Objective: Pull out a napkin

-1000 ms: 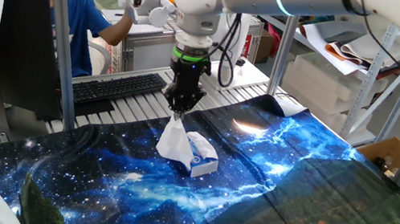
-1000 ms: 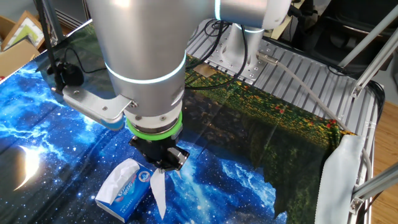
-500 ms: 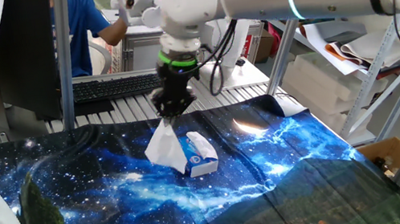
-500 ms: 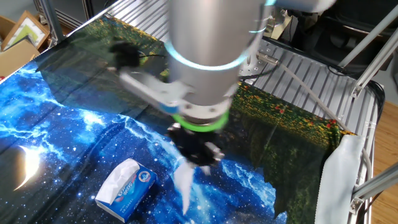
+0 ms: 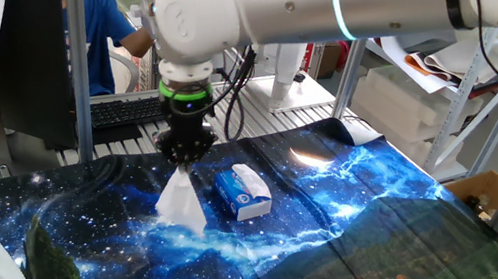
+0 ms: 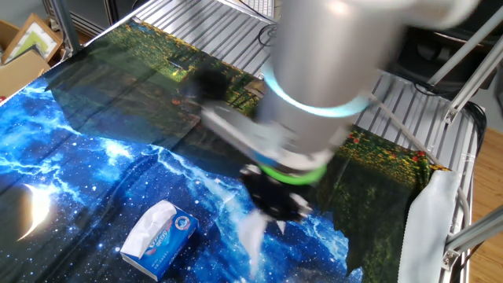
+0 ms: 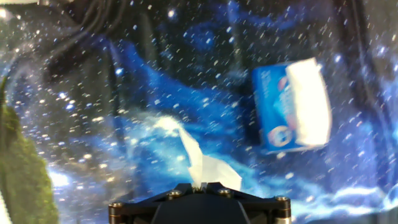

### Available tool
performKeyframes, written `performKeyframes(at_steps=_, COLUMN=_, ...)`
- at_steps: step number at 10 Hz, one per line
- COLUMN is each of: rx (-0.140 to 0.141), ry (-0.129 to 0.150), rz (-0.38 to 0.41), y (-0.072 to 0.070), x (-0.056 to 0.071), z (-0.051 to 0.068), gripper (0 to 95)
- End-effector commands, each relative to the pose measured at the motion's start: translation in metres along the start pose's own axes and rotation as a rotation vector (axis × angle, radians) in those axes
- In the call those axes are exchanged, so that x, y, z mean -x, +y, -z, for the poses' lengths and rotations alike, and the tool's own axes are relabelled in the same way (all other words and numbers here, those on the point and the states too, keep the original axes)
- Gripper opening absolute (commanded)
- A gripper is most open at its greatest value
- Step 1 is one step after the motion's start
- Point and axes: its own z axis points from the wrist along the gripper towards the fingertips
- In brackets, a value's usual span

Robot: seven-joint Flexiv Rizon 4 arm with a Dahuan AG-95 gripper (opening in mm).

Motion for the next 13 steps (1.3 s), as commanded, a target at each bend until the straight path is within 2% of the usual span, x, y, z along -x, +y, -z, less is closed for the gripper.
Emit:
performKeyframes(at_steps=1, rx=0.018, ry=0.026, rz=-0.041, y=0.002, x=-0.0018, z=-0.0001, gripper=57.0)
performKeyframes(at_steps=3, rx=0.014, ry=0.029, rz=-0.048, y=0.0023, x=-0.0017, z=-0.0005, gripper=57.0)
performKeyframes(at_steps=4, rx=0.014, ry=0.03, rz=-0.067, y=0.0037, x=-0.0011, z=-0.0024, gripper=76.0)
performKeyframes(at_steps=6, rx=0.019, ry=0.023, rz=-0.089, y=0.0087, x=0.0011, z=-0.009, gripper=76.0)
performKeyframes(at_steps=9, rx=0.02, ry=0.018, rz=-0.063, y=0.0089, x=0.0011, z=-0.0092, gripper=76.0)
performKeyframes(at_steps=10, rx=0.021, ry=0.018, rz=-0.064, y=0.0089, x=0.0011, z=-0.0091, gripper=57.0)
performKeyframes(at_steps=11, rx=0.021, ry=0.019, rz=-0.075, y=0.0089, x=0.0011, z=-0.0091, gripper=57.0)
performKeyframes(at_steps=13, rx=0.021, ry=-0.005, rz=-0.07, y=0.0089, x=0.0012, z=-0.0091, gripper=57.0)
